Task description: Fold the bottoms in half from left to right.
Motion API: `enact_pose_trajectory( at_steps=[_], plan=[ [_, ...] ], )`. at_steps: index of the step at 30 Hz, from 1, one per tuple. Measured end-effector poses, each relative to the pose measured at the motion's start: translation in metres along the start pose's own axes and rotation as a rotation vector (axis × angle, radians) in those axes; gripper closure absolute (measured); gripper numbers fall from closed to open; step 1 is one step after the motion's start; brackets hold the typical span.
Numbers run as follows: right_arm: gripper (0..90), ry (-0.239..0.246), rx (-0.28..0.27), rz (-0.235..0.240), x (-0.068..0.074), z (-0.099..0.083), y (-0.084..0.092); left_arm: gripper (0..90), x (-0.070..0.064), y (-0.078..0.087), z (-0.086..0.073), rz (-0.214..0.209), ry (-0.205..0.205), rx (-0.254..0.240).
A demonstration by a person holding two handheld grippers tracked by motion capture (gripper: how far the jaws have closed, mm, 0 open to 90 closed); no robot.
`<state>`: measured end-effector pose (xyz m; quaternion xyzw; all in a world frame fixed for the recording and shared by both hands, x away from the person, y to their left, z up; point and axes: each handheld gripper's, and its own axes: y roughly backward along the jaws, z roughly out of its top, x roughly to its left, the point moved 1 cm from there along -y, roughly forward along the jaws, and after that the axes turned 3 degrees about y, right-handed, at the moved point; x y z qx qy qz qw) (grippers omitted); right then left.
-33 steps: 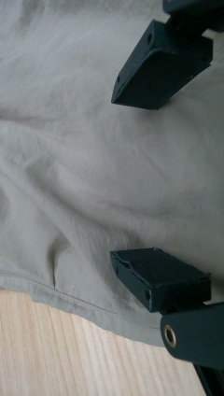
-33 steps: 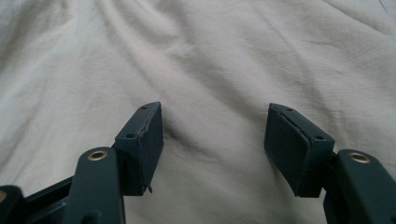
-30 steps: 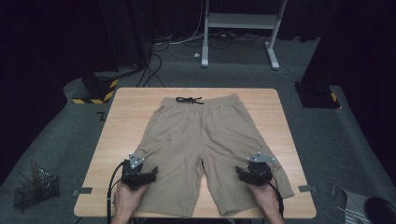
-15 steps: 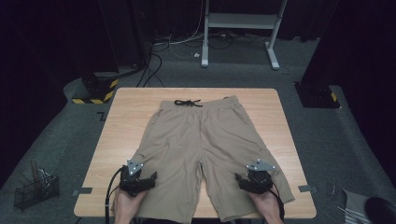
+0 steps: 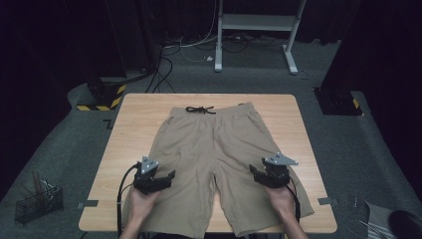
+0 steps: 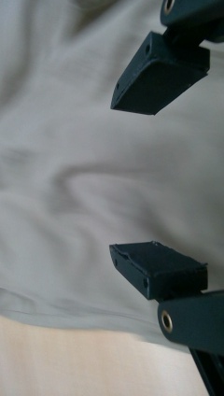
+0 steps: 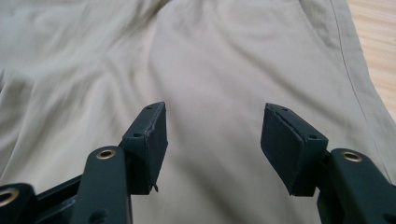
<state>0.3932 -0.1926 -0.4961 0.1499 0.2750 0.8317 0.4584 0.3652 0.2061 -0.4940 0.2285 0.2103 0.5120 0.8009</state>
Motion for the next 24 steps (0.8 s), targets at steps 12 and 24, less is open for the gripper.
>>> enact_pose_trajectory(
  at_steps=[12, 24],
  plan=[
    [40.5, -0.084, -0.001, 0.0, -0.015, 0.024, -0.057, 29.0, 0.0, -0.081, 0.057, 0.014, -0.055, 0.04],
    [41.6, -0.109, 0.086, -0.114, -0.038, 0.028, -0.093, 32.8, 0.015, -0.118, 0.051, 0.07, -0.019, 0.1]
  ],
)
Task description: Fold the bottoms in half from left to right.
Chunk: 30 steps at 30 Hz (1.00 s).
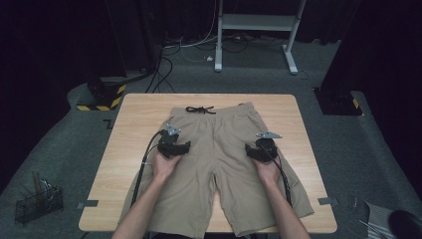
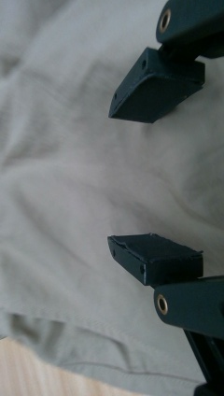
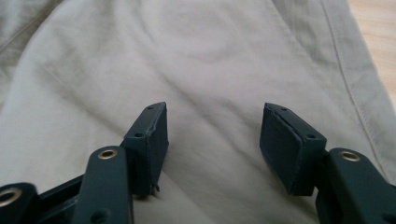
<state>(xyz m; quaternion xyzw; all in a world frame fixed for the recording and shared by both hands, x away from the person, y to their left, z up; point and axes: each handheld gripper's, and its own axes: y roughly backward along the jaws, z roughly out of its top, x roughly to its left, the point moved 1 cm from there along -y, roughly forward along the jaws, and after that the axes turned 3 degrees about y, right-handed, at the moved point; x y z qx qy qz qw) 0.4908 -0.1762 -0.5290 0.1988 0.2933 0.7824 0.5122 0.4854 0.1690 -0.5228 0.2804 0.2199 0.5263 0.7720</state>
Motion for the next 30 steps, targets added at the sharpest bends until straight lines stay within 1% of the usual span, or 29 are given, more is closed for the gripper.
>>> enact_pose_trajectory(
  at_steps=[1, 2, 4, 6, 7, 12, 18, 21, 24, 30],
  plan=[
    [41.4, 0.003, -0.004, -0.001, -0.001, 0.0, 0.0, 32.5, 0.001, -0.002, -0.002, 0.003, 0.0, 0.012],
    [41.2, 0.007, 0.004, -0.004, 0.0, -0.001, 0.0, 32.5, 0.001, -0.004, -0.004, 0.005, 0.006, 0.021],
    [41.1, 0.044, 0.011, -0.017, 0.002, -0.001, 0.0, 32.6, 0.001, -0.004, -0.008, 0.014, -0.002, 0.0],
    [41.1, 0.075, 0.021, -0.033, 0.005, -0.001, 0.0, 32.8, -0.001, -0.004, -0.01, 0.018, -0.003, -0.003],
    [41.1, 0.074, 0.02, -0.033, 0.005, -0.001, 0.001, 32.7, -0.001, -0.003, -0.011, 0.019, -0.011, -0.004],
    [41.1, 0.075, 0.019, -0.035, 0.007, -0.004, 0.003, 32.7, -0.003, 0.002, -0.016, 0.026, -0.004, -0.01],
    [41.1, 0.077, 0.02, -0.032, 0.013, -0.011, 0.01, 32.7, -0.006, 0.011, -0.024, 0.03, -0.001, -0.012],
    [41.1, 0.083, 0.019, -0.033, 0.016, -0.014, 0.014, 32.7, -0.008, 0.017, -0.029, 0.038, 0.002, -0.01],
    [41.0, 0.077, 0.018, -0.036, 0.023, -0.02, 0.021, 32.7, -0.011, 0.024, -0.036, 0.04, 0.017, -0.014],
    [41.0, 0.088, 0.019, -0.023, 0.034, -0.032, 0.034, 31.4, -0.014, 0.038, -0.049, 0.026, 0.004, -0.012]
  ],
)
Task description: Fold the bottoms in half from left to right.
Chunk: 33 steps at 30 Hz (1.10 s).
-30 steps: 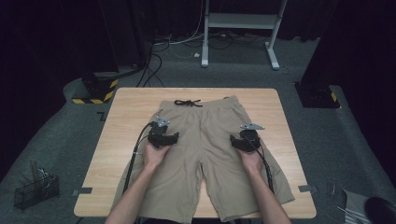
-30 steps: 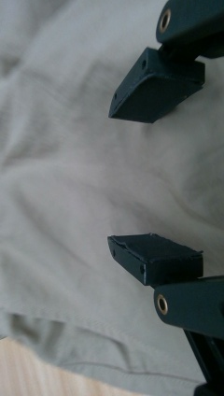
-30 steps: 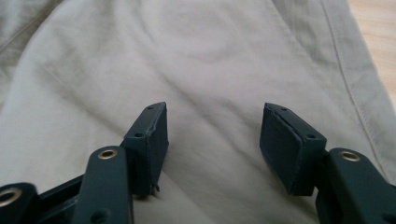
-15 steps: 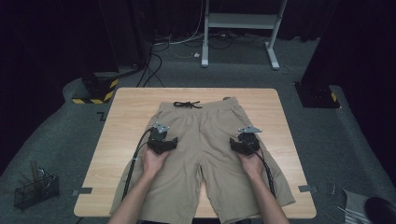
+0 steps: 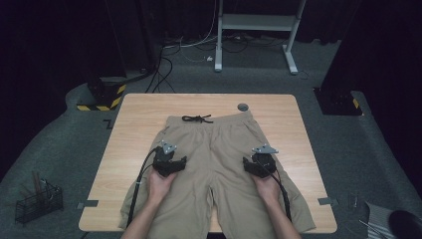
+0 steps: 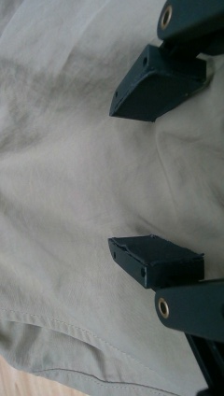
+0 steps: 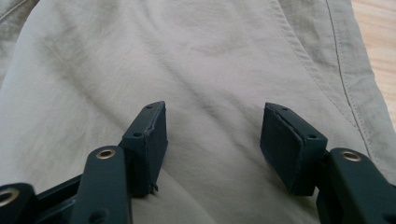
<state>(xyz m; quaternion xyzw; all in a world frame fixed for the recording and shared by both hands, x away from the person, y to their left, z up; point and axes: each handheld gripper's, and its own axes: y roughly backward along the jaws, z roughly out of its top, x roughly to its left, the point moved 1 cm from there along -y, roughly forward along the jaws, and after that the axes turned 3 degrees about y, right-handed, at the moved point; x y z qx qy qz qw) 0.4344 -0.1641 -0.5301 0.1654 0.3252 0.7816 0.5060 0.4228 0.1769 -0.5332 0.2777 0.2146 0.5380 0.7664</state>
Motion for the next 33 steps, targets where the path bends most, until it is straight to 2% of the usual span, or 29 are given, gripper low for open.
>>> enact_pose_trajectory(
  at_steps=[9, 17, 23, 30, 33],
  plan=[
    [40.7, -0.003, 0.002, -0.001, 0.016, -0.02, 0.023, 31.4, -0.006, 0.014, -0.013, -0.019, -0.019, 0.001],
    [40.4, -0.009, 0.0, -0.014, 0.036, -0.042, 0.048, 31.3, -0.015, 0.025, -0.023, -0.028, -0.027, 0.001],
    [37.1, -0.002, 0.002, 0.007, 0.046, -0.054, 0.063, 31.2, -0.022, 0.038, -0.034, -0.029, -0.031, 0.004],
    [34.2, 0.007, 0.005, 0.018, 0.059, -0.069, 0.08, 31.2, -0.033, 0.055, -0.05, -0.021, -0.017, 0.0],
    [33.9, 0.014, 0.007, 0.028, 0.064, -0.073, 0.085, 31.3, -0.036, 0.06, -0.055, -0.025, -0.027, 0.002]
  ],
)
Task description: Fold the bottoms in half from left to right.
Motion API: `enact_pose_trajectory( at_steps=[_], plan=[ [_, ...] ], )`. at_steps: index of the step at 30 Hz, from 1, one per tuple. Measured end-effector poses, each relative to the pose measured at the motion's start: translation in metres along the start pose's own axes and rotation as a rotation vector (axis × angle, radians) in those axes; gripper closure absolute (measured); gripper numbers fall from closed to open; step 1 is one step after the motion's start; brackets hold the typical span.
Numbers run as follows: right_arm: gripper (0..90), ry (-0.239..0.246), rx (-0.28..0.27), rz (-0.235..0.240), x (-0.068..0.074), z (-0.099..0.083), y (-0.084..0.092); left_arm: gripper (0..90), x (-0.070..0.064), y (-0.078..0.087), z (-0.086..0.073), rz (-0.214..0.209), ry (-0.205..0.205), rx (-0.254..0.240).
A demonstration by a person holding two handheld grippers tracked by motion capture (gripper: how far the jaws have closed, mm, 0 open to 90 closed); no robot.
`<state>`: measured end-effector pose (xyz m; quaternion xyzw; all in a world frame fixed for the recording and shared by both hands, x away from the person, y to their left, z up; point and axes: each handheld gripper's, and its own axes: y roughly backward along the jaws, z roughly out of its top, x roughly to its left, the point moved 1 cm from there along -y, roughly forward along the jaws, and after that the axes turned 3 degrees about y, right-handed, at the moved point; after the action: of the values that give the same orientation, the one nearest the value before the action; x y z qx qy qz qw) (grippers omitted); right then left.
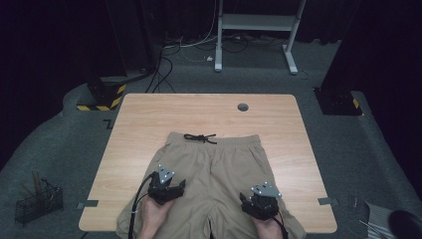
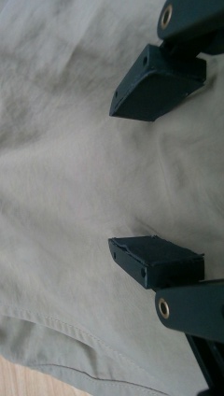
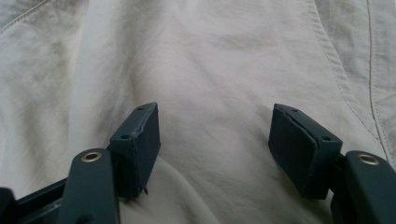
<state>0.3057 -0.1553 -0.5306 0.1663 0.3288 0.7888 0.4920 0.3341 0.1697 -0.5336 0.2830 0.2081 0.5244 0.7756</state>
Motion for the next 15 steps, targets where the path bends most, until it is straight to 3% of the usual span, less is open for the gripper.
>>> enact_pose_trajectory(
  at_steps=[3, 5, 8, 9, 12, 15],
  plan=[
    [33.3, 0.008, 0.028, 0.024, 0.0, 0.003, 0.001, 29.8, 0.0, 0.002, 0.002, -0.034, -0.014, 0.029],
    [33.6, -0.004, -0.005, 0.06, -0.003, 0.009, 0.0, 31.9, 0.003, 0.001, 0.008, -0.059, -0.008, 0.046],
    [32.2, -0.005, -0.081, 0.06, -0.01, 0.029, 0.003, 34.0, 0.004, 0.004, 0.028, -0.001, -0.088, 0.038],
    [32.1, 0.001, -0.098, 0.058, -0.012, 0.036, 0.002, 34.3, 0.006, 0.006, 0.037, -0.002, -0.103, 0.027],
    [32.2, 0.005, -0.087, 0.065, -0.022, 0.057, -0.012, 33.6, 0.014, 0.003, 0.063, -0.016, -0.098, 0.022],
    [33.2, 0.018, -0.045, 0.058, -0.031, 0.07, -0.033, 33.9, 0.028, -0.007, 0.082, 0.012, -0.087, 0.019]
  ],
)
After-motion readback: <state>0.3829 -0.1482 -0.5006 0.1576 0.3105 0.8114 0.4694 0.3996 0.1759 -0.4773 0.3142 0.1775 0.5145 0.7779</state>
